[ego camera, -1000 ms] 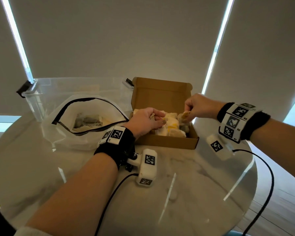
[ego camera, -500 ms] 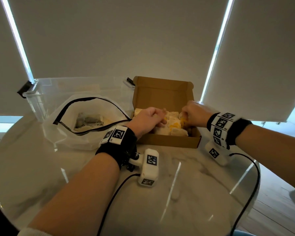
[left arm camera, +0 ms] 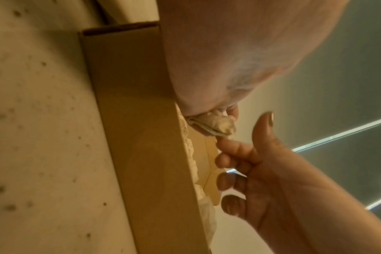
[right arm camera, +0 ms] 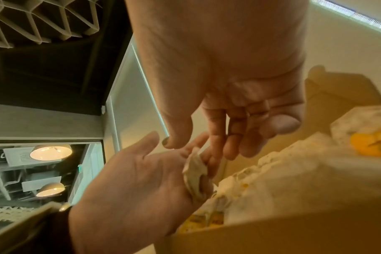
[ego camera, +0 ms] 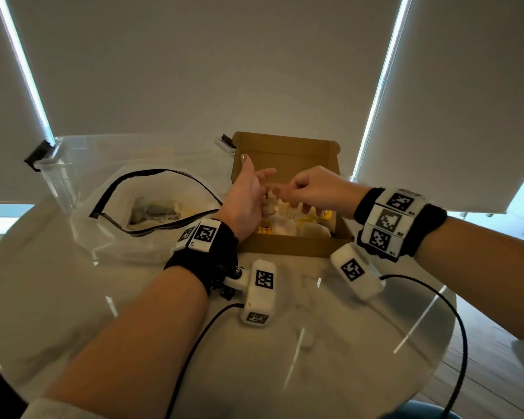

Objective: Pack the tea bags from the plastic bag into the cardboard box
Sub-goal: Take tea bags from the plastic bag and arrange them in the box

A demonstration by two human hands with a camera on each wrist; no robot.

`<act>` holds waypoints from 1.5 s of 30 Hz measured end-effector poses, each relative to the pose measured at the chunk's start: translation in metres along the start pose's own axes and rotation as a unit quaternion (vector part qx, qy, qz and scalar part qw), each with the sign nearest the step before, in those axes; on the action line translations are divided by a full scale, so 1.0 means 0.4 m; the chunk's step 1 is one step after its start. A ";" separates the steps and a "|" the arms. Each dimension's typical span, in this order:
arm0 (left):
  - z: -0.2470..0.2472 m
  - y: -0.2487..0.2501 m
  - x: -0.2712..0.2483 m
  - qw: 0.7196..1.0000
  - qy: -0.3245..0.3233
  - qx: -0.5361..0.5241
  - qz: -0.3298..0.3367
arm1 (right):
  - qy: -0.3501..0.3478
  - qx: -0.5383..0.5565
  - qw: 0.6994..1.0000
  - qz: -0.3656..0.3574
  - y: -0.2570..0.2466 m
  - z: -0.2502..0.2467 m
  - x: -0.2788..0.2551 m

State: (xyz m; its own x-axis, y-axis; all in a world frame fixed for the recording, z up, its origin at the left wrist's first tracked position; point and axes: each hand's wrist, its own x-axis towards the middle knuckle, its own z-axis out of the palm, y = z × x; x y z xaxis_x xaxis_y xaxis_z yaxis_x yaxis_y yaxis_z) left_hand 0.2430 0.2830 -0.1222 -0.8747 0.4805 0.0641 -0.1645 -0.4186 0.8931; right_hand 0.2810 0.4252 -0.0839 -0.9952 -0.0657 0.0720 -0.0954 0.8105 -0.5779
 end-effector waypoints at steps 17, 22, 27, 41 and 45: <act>-0.013 -0.015 -0.005 0.976 0.017 0.206 0.063 | 0.001 0.209 0.978 0.028 0.030 -0.038 -0.023; -0.003 -0.013 -0.015 0.958 0.002 0.273 0.087 | 0.006 0.171 0.984 0.039 0.025 -0.036 -0.028; 0.000 -0.012 -0.016 0.958 0.006 0.271 0.093 | 0.033 0.208 0.975 0.072 0.029 -0.048 -0.029; -0.003 -0.009 -0.012 0.956 0.024 0.269 0.116 | 0.004 0.261 0.958 0.121 0.026 -0.040 -0.027; 0.001 -0.008 -0.014 0.954 0.019 0.273 0.126 | -0.045 0.203 0.976 0.064 0.023 -0.051 -0.035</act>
State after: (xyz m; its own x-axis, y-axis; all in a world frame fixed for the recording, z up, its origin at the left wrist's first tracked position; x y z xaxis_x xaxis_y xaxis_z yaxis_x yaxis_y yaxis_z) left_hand 0.2486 0.2822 -0.1252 -0.8726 0.3852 0.3004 0.3056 -0.0493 0.9509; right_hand 0.2944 0.4455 -0.0738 -0.9955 -0.0457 -0.0831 0.0473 0.5200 -0.8528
